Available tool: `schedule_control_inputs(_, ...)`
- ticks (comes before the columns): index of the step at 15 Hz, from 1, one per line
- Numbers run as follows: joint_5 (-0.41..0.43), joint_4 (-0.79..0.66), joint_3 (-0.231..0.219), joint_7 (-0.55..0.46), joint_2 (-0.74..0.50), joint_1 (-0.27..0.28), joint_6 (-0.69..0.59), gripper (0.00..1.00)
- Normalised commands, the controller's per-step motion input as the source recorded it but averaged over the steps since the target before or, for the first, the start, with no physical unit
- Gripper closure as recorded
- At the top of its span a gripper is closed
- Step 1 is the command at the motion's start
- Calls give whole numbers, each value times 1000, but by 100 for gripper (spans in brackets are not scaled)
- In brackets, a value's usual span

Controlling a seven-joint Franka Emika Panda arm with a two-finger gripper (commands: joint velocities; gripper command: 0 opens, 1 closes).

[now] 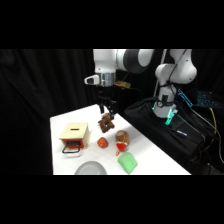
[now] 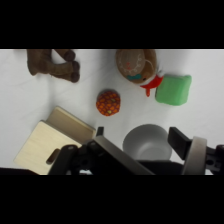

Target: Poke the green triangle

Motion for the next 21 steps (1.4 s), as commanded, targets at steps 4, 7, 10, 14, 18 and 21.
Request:
schedule_control_inputs(4,-71,9,38,115,21,12,5,0)
schedule_control_inputs(7,-113,13,101,213,58,91,32,0)
schedule_control_inputs(10,-99,43,125,190,88,133,69,0)
schedule_control_inputs(14,-124,128,101,163,136,122,90,0)
schedule_control_inputs(18,-130,200,58,134,186,84,111,52)
schedule_control_inputs(21,-115,165,36,107,183,52,98,87)
